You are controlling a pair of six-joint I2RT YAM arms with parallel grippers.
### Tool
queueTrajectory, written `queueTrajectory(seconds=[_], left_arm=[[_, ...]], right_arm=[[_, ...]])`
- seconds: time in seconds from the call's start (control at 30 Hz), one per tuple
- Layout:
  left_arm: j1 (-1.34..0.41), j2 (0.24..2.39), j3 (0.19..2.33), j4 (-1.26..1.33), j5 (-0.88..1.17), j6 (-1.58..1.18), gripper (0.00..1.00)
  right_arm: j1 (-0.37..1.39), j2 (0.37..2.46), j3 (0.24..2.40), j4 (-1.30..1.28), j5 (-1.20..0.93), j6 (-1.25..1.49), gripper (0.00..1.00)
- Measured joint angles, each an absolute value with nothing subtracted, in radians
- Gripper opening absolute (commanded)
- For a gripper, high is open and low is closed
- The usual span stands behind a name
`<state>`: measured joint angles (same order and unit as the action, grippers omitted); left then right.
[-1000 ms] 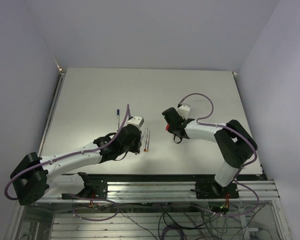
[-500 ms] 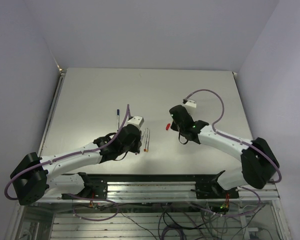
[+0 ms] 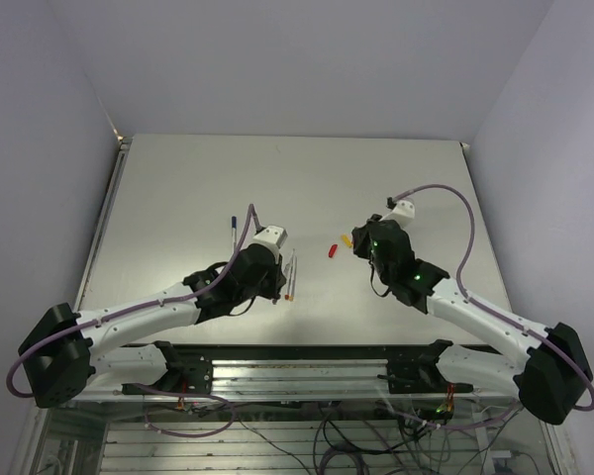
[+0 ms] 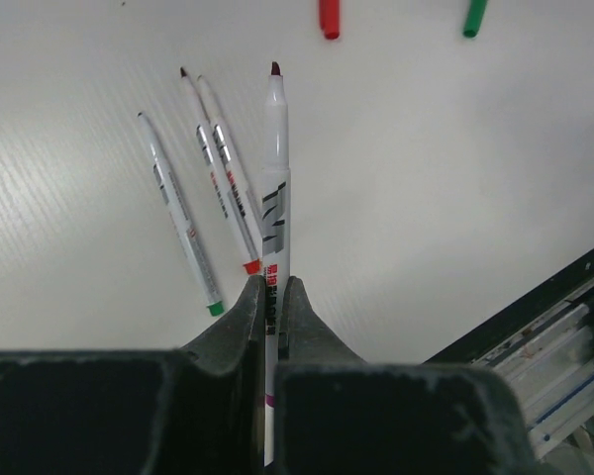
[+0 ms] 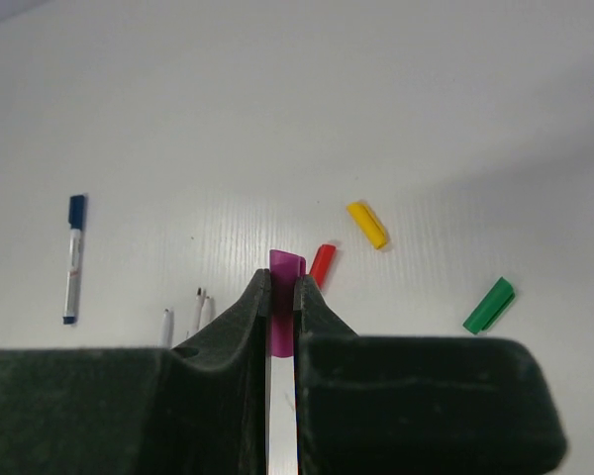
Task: Insert the pens into the pen caps
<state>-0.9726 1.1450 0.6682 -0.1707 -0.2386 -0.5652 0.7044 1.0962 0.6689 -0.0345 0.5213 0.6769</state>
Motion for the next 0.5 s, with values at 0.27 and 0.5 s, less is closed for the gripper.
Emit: queueTrajectory(seconds=[0.27,0.5], left_arm=[[-0.973,1.125,0.628,-0.047,-0.179,-0.565,0.07],[-0.973,1.12,0.556,0.111,-0.098,-0.565,0.07]], right_arm=[[0.704,0.988,0.611,0.116,0.539,0.577,0.0],[0.704,0.938,0.591,0.303,0.511,0.494,0.0]])
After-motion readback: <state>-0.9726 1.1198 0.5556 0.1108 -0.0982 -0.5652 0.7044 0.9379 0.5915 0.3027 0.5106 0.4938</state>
